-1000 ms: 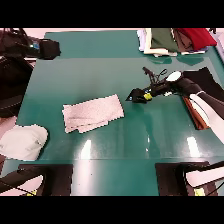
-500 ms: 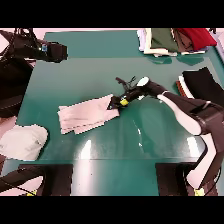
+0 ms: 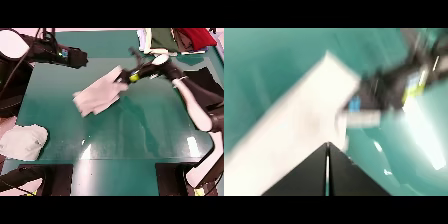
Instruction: Fold the shirts.
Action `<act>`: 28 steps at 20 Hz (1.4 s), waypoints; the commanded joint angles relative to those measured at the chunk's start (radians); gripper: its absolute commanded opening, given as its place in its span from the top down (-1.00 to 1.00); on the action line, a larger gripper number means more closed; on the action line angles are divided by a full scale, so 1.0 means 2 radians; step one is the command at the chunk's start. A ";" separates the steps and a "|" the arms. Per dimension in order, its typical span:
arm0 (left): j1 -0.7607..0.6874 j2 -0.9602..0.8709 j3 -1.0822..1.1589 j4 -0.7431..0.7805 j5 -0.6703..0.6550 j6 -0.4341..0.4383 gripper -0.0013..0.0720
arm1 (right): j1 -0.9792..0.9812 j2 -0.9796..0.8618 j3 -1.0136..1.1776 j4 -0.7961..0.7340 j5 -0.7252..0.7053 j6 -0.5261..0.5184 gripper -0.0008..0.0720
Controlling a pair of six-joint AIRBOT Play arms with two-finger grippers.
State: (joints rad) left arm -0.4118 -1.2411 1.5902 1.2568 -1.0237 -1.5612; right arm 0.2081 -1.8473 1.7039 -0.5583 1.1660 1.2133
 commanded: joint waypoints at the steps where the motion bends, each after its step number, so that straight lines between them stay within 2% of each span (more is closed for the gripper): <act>1: -0.028 -0.002 0.000 -0.003 0.025 0.001 0.91 | -0.107 0.055 0.011 -0.067 0.010 0.014 0.94; 4: -0.028 -0.002 0.000 -0.003 0.032 -0.001 0.91 | -0.204 0.092 0.011 -0.131 0.006 0.020 0.94; 7: -0.028 -0.002 0.000 -0.004 0.038 -0.001 0.91 | -0.292 0.109 0.012 -0.137 -0.030 0.020 0.94; 11: -0.028 -0.002 0.000 -0.004 0.047 -0.005 0.91 | -0.359 0.110 0.012 -0.137 -0.058 0.019 0.94; 16: -0.028 -0.002 0.000 -0.004 0.044 -0.017 0.91 | -0.369 0.110 0.032 -0.137 -0.082 0.009 0.94; 23: -0.028 -0.002 0.000 -0.004 0.043 -0.018 0.91 | -0.362 0.110 0.160 -0.142 -0.072 -0.010 0.94; 28: -0.028 -0.002 0.000 -0.004 0.032 -0.018 0.91 | -0.382 0.138 0.141 -0.142 -0.039 -0.063 0.94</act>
State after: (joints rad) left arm -0.4671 -1.2438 1.5902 1.2484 -0.9470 -1.5967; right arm -0.5343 -1.6012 2.0010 -0.8391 1.0500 1.1481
